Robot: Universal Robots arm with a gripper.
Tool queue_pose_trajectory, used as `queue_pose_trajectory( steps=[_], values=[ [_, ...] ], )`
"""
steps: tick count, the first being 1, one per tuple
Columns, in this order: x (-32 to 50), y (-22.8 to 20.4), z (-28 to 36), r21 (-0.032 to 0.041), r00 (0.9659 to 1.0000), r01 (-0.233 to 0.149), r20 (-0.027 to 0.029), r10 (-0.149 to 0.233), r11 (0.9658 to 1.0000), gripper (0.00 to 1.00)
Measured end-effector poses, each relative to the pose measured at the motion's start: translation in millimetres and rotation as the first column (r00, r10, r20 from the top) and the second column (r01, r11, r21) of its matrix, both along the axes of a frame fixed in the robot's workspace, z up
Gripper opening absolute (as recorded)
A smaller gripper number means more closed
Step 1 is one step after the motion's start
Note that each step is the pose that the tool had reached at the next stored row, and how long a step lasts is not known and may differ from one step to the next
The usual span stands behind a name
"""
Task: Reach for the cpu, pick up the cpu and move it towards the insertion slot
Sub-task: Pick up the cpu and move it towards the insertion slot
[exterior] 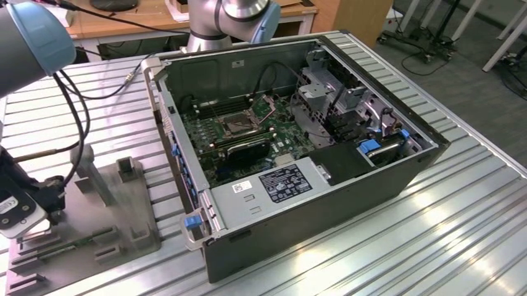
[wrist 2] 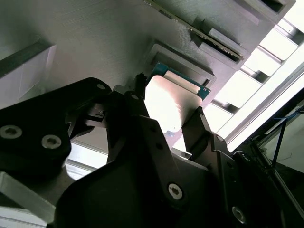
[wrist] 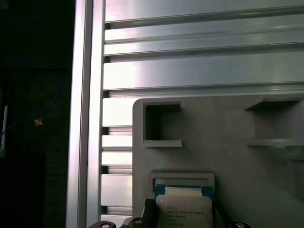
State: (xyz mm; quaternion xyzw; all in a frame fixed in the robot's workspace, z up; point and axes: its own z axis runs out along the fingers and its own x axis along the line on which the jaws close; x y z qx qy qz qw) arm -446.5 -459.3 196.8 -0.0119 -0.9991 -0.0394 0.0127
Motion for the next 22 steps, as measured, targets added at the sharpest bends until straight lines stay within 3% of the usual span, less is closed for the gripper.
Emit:
queue_pose_trajectory(
  steps=[10, 22],
  values=[
    [0.0, 0.0, 6.1, 0.0, 1.0, 0.0, 0.0, 0.0, 1.0, 0.54],
    [0.0, 0.0, 8.5, 0.0, 1.0, 0.0, 0.0001, 0.0, 1.0, 0.54]
  ],
)
